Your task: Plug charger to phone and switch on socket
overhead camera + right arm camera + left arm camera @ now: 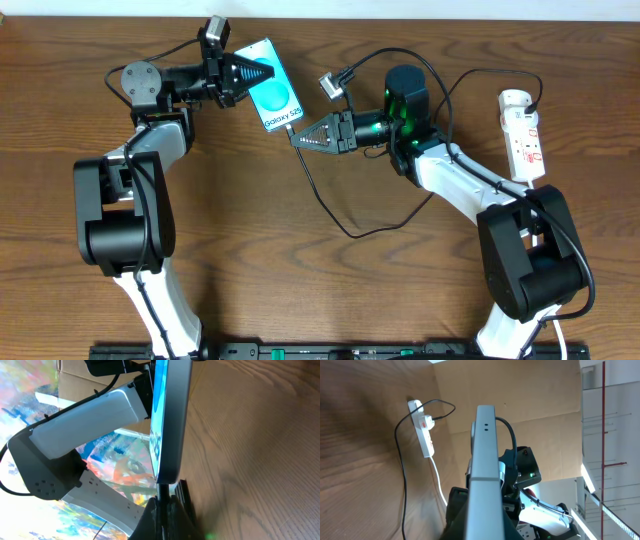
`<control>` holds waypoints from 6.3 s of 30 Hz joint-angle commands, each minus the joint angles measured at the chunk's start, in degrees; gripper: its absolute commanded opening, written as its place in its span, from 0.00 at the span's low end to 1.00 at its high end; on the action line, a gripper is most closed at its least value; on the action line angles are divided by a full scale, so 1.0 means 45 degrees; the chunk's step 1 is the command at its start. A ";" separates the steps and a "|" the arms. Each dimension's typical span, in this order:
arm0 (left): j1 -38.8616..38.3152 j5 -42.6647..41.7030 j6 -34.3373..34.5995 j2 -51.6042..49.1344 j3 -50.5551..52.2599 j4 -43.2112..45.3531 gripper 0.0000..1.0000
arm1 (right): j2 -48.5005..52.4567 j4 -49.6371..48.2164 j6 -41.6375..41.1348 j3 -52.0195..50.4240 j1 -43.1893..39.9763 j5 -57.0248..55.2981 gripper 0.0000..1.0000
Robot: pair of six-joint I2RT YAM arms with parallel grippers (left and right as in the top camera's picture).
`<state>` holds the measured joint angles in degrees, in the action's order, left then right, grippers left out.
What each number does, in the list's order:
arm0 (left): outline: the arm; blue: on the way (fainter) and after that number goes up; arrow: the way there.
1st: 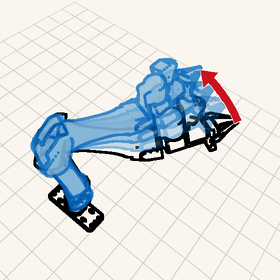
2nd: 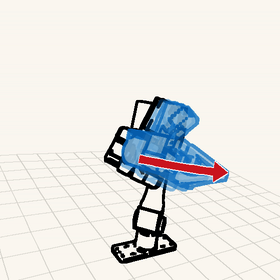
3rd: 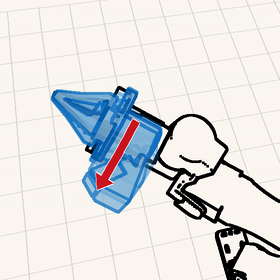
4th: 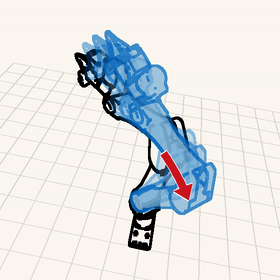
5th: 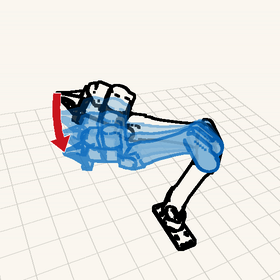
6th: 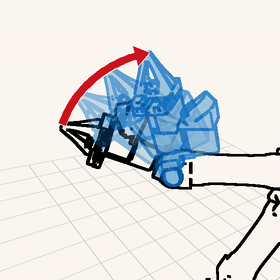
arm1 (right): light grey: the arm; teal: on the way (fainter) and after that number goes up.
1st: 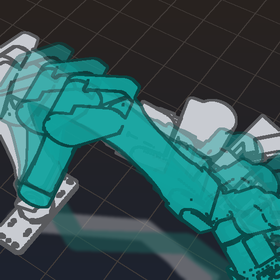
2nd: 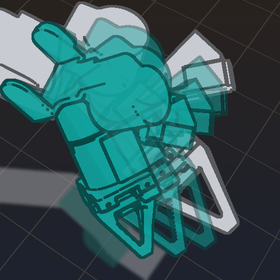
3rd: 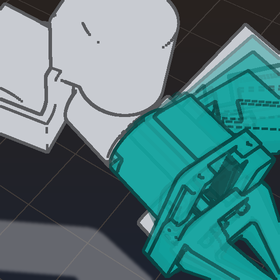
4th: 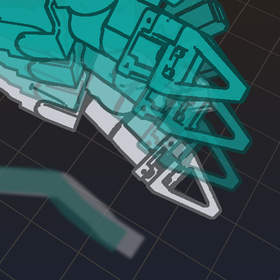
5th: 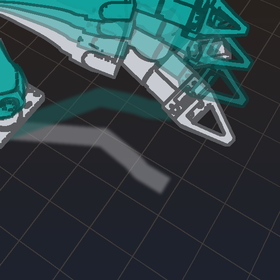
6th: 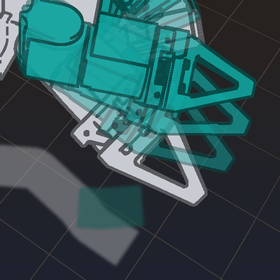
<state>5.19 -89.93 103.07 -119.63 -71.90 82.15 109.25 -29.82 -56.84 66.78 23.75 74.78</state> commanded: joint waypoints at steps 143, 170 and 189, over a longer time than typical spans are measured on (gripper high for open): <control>-0.0107 -0.0029 -0.0073 0.0155 -0.0151 0.0724 0.07 | -0.0039 -0.0262 0.0189 0.0024 -0.1132 -0.0831 0.99; 0.0296 -0.0034 -0.0607 0.0151 -0.0092 0.0719 0.07 | -0.2963 1.6519 0.7679 0.2895 -0.3089 -1.1225 0.99; 0.0296 -0.0029 -0.2856 0.0005 0.2127 -0.0389 0.07 | -0.8150 1.9190 0.7694 0.2895 -0.3089 -1.2959 0.99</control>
<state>6.33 -90.13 94.91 -119.63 -62.74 81.56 73.01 56.07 -22.96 79.13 9.61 17.87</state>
